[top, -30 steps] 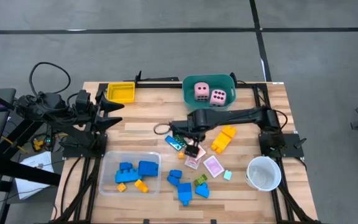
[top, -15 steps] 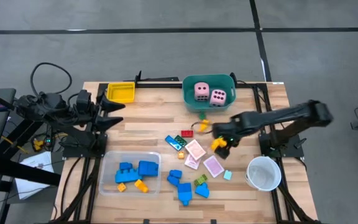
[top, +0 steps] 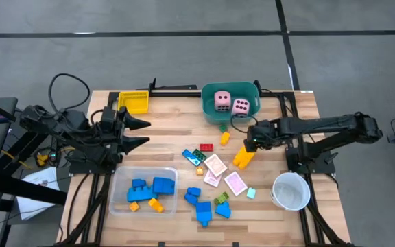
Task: Pick & Place Toys
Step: Put the yellow game piece into the transparent bin
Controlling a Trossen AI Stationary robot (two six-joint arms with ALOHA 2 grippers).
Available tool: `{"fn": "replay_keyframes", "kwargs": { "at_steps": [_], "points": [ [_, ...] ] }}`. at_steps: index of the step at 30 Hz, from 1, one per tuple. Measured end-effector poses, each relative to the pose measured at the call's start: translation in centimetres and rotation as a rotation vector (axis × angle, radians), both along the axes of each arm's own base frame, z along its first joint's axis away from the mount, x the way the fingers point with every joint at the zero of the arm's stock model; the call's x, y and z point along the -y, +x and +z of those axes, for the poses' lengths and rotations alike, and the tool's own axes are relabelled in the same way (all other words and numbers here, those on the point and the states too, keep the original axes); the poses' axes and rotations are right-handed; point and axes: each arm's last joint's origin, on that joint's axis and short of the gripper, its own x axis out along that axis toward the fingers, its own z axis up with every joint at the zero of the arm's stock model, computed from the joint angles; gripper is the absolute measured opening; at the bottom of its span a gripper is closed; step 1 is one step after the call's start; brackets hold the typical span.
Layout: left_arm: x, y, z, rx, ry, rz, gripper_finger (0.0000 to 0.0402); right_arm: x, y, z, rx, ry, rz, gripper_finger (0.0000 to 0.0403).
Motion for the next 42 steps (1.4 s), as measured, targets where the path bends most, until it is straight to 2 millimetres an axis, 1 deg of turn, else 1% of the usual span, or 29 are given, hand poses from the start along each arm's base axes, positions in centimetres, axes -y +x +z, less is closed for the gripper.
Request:
{"fn": "replay_keyframes", "kwargs": {
  "at_steps": [3, 9, 11, 16, 19, 28, 35, 42],
  "points": [
    [0.0, 0.0, 0.1, 0.015, -0.005, 0.001, 0.0264, 1.0, 0.4, -1.0, -0.089, -0.028, 0.042, 0.0343],
    [0.0, 0.0, 0.4, 0.036, -0.014, 0.001, 0.0264, 2.7, 1.6, -3.1, -0.217, -0.026, 0.205, 0.0343],
    [0.0, 0.0, 0.4, 0.037, -0.014, 0.001, 0.0264, 2.9, 2.0, -3.6, -0.222, -0.015, 0.274, 0.0343],
    [0.0, 0.0, 0.4, 0.039, -0.018, 0.001, 0.0264, 2.9, 2.3, -4.1, -0.254, 0.01, 0.412, 0.0343],
    [0.0, 0.0, 0.5, 0.045, -0.02, 0.001, 0.0264, 2.9, 2.5, -4.1, -0.225, 0.023, 0.435, 0.0343],
    [0.0, 0.0, 0.5, 0.046, -0.018, 0.001, 0.0264, 2.9, 2.3, -4.3, -0.246, 0.02, 0.512, 0.0343],
    [0.0, 0.0, 0.5, 0.046, -0.018, 0.001, 0.0264, 2.6, 1.1, -6.5, -0.285, 0.039, 0.531, 0.0343],
    [0.0, 0.0, 0.5, 0.046, -0.018, 0.001, 0.0264, 2.6, 0.8, -7.6, -0.265, 0.027, 0.555, 0.0343]
  ]
}}
